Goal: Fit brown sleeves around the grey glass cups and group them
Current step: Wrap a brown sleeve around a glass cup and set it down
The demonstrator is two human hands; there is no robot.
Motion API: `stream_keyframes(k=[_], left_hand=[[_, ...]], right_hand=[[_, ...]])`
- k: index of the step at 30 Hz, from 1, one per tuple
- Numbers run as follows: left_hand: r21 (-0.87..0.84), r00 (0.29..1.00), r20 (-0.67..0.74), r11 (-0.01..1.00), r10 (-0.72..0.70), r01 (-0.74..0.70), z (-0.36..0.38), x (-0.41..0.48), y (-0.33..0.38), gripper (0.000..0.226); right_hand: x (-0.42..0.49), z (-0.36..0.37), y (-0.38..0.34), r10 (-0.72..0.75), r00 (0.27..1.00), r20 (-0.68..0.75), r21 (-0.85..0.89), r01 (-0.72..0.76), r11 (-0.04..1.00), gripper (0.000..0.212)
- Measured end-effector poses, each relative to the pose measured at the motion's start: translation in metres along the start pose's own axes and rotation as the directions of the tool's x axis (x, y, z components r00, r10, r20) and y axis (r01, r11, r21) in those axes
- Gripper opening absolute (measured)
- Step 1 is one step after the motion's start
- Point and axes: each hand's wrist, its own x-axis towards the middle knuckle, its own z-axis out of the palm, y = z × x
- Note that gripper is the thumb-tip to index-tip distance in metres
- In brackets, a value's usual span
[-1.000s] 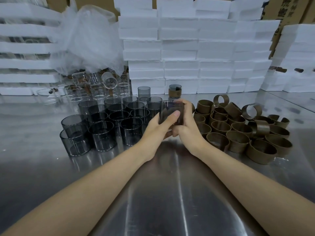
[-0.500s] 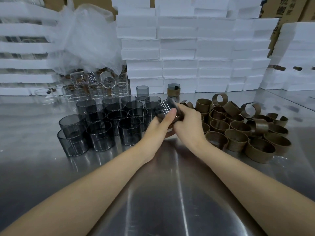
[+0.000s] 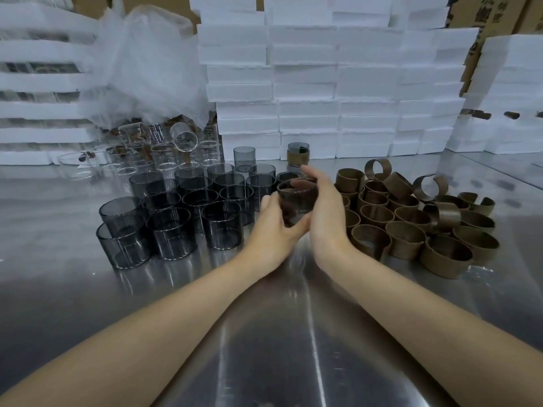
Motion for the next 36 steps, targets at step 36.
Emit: stream_keyframes(k=[36], left_hand=[[0.178, 0.907, -0.301, 0.952, 0.294, -0.249, 0.004, -0.01, 0.013, 0.05]], right_hand=[[0.006, -0.004, 0.011, -0.35, 0.911, 0.216, -0.156, 0.386, 0.909, 0.066]])
